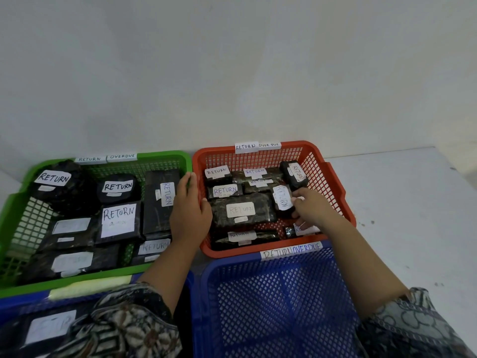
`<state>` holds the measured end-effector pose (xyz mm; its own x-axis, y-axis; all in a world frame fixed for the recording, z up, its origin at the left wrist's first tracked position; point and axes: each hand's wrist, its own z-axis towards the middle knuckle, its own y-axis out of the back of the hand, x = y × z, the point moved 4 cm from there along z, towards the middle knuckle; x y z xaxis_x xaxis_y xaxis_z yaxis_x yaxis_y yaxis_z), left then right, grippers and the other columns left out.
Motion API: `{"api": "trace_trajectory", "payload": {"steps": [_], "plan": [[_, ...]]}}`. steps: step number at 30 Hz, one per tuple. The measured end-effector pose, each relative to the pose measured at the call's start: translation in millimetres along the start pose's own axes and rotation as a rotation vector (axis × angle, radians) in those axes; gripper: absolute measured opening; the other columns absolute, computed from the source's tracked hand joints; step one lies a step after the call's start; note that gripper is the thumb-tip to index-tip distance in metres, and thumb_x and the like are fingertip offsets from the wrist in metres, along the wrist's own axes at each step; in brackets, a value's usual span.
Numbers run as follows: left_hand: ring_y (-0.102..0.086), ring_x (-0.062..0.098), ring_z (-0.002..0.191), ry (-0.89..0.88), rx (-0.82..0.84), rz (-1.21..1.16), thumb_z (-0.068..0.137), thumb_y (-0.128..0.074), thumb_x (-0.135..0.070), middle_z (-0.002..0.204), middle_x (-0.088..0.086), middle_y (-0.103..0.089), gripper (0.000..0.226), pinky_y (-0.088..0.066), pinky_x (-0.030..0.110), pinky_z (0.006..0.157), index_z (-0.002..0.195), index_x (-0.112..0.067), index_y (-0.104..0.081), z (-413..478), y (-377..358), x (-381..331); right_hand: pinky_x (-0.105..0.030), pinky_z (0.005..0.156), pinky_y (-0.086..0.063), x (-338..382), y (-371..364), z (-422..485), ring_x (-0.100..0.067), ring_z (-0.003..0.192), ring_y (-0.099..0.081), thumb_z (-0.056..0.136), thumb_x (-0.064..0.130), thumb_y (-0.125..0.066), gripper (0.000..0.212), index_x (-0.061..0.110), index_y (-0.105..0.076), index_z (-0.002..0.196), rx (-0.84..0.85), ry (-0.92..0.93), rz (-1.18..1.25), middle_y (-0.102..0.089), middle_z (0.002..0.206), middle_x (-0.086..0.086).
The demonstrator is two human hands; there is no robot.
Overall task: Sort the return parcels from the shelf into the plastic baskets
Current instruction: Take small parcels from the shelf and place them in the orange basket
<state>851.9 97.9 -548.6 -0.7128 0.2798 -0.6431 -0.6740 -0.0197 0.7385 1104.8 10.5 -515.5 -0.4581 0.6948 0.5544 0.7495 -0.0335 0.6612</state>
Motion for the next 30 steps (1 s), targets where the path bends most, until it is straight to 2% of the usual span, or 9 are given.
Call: {"api": "trace_trajectory", "payload": {"steps": [3,5,8,12,17,20,24,26,30], "plan": [[-0.037,0.019,0.131,-0.005,-0.001,0.004,0.092,-0.046,-0.015,0.153,-0.002,-0.019,0.06,-0.053,0.035,0.083,0.148,-0.012,-0.022,0,0,0,-0.041,0.081,-0.055,2,-5,-1,-0.027,0.106,-0.06,0.083,0.049,-0.065,0.065,0.014,-0.045,0.135,0.008,0.092,-0.201,-0.058,0.126,-0.008],[-0.036,0.018,0.131,-0.01,-0.007,0.004,0.092,-0.046,-0.015,0.153,-0.002,-0.019,0.061,-0.051,0.033,0.085,0.148,-0.012,-0.022,0,1,0,-0.037,0.091,-0.049,1,-9,0,-0.025,0.115,-0.055,0.077,0.053,-0.071,0.071,0.014,-0.048,0.131,-0.063,0.141,-0.31,-0.057,0.13,-0.006],[-0.036,0.017,0.132,-0.014,-0.016,0.01,0.092,-0.046,-0.015,0.153,-0.002,-0.019,0.06,-0.047,0.029,0.086,0.148,-0.012,-0.022,0,1,-1,-0.035,0.089,-0.047,0,-11,-3,-0.023,0.111,-0.057,0.076,0.045,-0.074,0.061,0.013,-0.055,0.125,-0.148,0.169,-0.249,-0.061,0.123,-0.005],[-0.035,0.017,0.132,-0.013,-0.009,0.012,0.093,-0.045,-0.016,0.153,-0.002,-0.018,0.06,-0.05,0.032,0.086,0.148,-0.012,-0.022,0,0,0,-0.025,0.081,-0.043,0,-9,-13,-0.019,0.105,-0.057,0.081,0.038,-0.071,0.051,0.013,-0.058,0.123,-0.16,0.229,-0.179,-0.063,0.117,-0.003],[-0.036,0.018,0.131,-0.016,-0.018,0.023,0.093,-0.045,-0.016,0.153,-0.001,-0.02,0.059,-0.049,0.031,0.086,0.147,-0.011,-0.023,0,0,0,-0.026,0.073,-0.044,-5,-8,-15,-0.012,0.086,-0.054,0.084,0.037,-0.067,0.042,0.011,-0.062,0.117,-0.068,0.189,-0.191,-0.066,0.109,-0.006],[-0.037,0.018,0.131,-0.01,-0.012,0.028,0.093,-0.045,-0.017,0.153,-0.002,-0.019,0.06,-0.05,0.031,0.085,0.148,-0.012,-0.022,1,0,0,-0.029,0.079,-0.048,-3,-10,-13,-0.02,0.096,-0.059,0.086,0.035,-0.066,0.041,0.011,-0.06,0.119,-0.066,0.189,-0.248,-0.066,0.113,-0.008],[-0.039,0.018,0.128,-0.003,-0.003,0.02,0.092,-0.046,-0.017,0.153,-0.002,-0.019,0.061,-0.053,0.037,0.083,0.148,-0.012,-0.021,1,0,1,-0.033,0.092,-0.043,-2,-15,-12,-0.026,0.119,-0.052,0.083,0.04,-0.07,0.067,0.015,-0.038,0.137,-0.077,0.202,-0.236,-0.055,0.131,-0.008],[-0.04,0.018,0.128,-0.008,-0.006,0.013,0.092,-0.046,-0.016,0.153,-0.002,-0.019,0.061,-0.054,0.035,0.082,0.148,-0.012,-0.021,0,1,1,-0.035,0.093,-0.043,-2,-16,-13,-0.028,0.12,-0.052,0.081,0.047,-0.069,0.074,0.016,-0.035,0.138,-0.086,0.192,-0.196,-0.053,0.133,-0.007],[-0.04,0.017,0.127,-0.011,-0.011,0.015,0.092,-0.046,-0.016,0.153,-0.002,-0.019,0.06,-0.05,0.029,0.08,0.148,-0.011,-0.022,0,1,0,-0.036,0.091,-0.044,-5,-17,-8,-0.028,0.118,-0.053,0.082,0.049,-0.067,0.065,0.016,-0.042,0.133,-0.167,0.162,-0.24,-0.056,0.13,-0.008]]}}
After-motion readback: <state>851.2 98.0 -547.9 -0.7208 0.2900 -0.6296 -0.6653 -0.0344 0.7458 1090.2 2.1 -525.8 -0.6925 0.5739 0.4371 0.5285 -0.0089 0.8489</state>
